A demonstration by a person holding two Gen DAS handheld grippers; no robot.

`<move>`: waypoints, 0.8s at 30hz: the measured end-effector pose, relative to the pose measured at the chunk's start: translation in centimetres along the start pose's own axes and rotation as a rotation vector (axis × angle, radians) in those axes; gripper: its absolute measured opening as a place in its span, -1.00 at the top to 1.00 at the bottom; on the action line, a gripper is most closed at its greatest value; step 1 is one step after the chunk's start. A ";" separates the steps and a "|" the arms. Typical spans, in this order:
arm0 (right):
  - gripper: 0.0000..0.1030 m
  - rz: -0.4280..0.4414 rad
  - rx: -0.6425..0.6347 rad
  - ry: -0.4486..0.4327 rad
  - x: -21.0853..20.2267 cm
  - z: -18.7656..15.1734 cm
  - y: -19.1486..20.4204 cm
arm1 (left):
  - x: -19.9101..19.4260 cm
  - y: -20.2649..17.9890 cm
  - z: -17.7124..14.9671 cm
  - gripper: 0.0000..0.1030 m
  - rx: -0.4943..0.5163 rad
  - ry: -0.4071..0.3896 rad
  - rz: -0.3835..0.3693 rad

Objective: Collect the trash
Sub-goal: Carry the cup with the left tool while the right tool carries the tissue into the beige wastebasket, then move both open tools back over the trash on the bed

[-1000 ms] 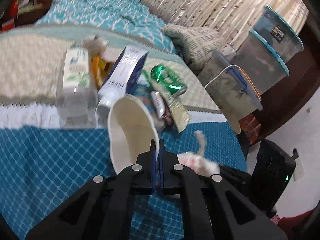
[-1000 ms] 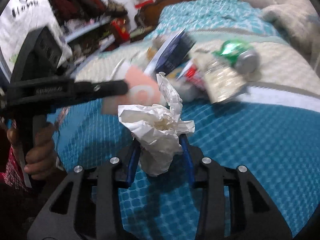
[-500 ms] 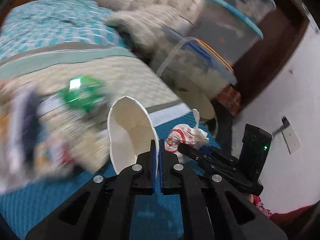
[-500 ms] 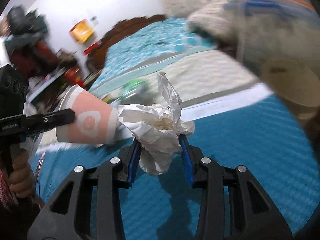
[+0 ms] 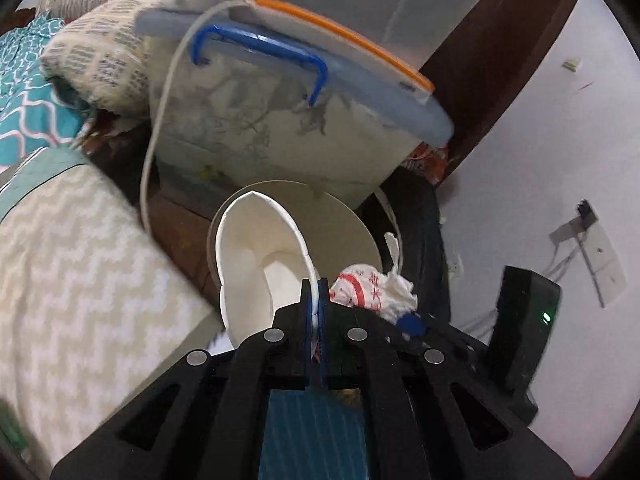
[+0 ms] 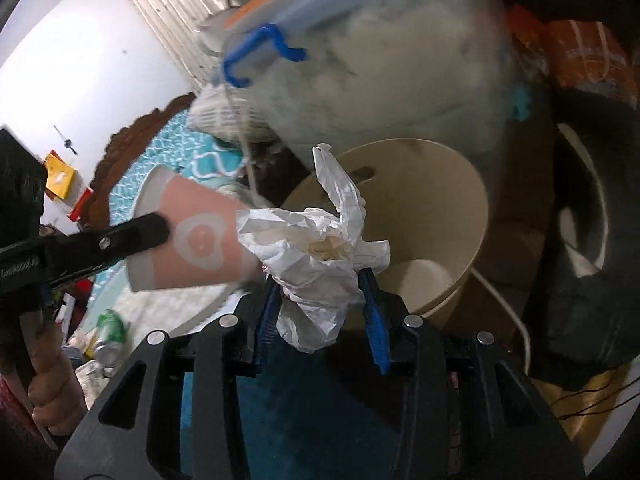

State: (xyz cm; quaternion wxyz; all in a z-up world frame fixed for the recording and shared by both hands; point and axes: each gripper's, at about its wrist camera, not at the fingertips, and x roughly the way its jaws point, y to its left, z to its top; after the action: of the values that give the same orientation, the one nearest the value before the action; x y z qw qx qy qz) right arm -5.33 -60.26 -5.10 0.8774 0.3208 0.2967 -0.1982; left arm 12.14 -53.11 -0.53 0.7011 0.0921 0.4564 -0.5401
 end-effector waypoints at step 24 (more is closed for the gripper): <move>-0.02 0.224 -0.156 0.011 -2.0 -4.1 12.3 | -14.0 2.8 -10.6 -0.07 -0.033 -0.207 0.164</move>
State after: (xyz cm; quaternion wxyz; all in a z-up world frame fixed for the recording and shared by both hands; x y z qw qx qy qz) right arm -1.79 -48.31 -0.90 0.9147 0.2837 0.2782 -0.0735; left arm 8.76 -35.93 2.81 0.7877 0.0613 0.3815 -0.4798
